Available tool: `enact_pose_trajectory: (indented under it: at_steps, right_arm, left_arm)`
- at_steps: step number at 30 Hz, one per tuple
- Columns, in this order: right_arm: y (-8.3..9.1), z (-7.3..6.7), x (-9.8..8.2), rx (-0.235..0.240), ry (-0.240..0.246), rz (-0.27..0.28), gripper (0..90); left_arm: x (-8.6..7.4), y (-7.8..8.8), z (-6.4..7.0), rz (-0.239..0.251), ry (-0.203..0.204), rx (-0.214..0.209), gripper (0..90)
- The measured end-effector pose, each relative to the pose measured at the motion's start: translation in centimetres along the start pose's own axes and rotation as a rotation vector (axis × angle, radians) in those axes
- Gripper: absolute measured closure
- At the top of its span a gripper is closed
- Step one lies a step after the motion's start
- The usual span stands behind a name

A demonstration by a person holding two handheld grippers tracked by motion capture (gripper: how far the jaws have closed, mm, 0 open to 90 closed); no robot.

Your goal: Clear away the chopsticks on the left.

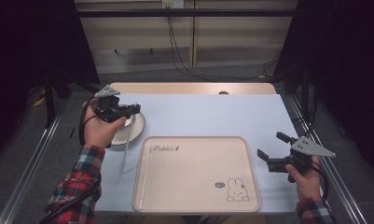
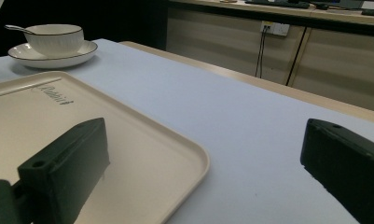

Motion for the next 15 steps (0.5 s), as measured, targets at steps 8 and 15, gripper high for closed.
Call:
enact_pose_trajectory:
  at_steps: [8, 15]
  right_arm:
    - [0.0, 0.0, 0.0, 0.004, -0.002, 0.0, 0.5]
    - [0.0, -0.1, 0.0, 0.005, -0.009, 0.001, 0.5]
  left_arm:
    - [2.1, 1.2, 0.4, 0.07, 0.062, -0.009, 87.6]
    - [2.6, 1.5, 1.1, 0.092, 0.162, -0.045, 87.5]
Point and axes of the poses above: each handheld gripper's, and its own axes: y roughly backward along the jaws, x roughly out of its top, z roughly to its right, the point moved 9 cm from there along -y, roughly forward along the jaws, and after that the axes turned 14 degrees about -y, right-handed, at the moved point
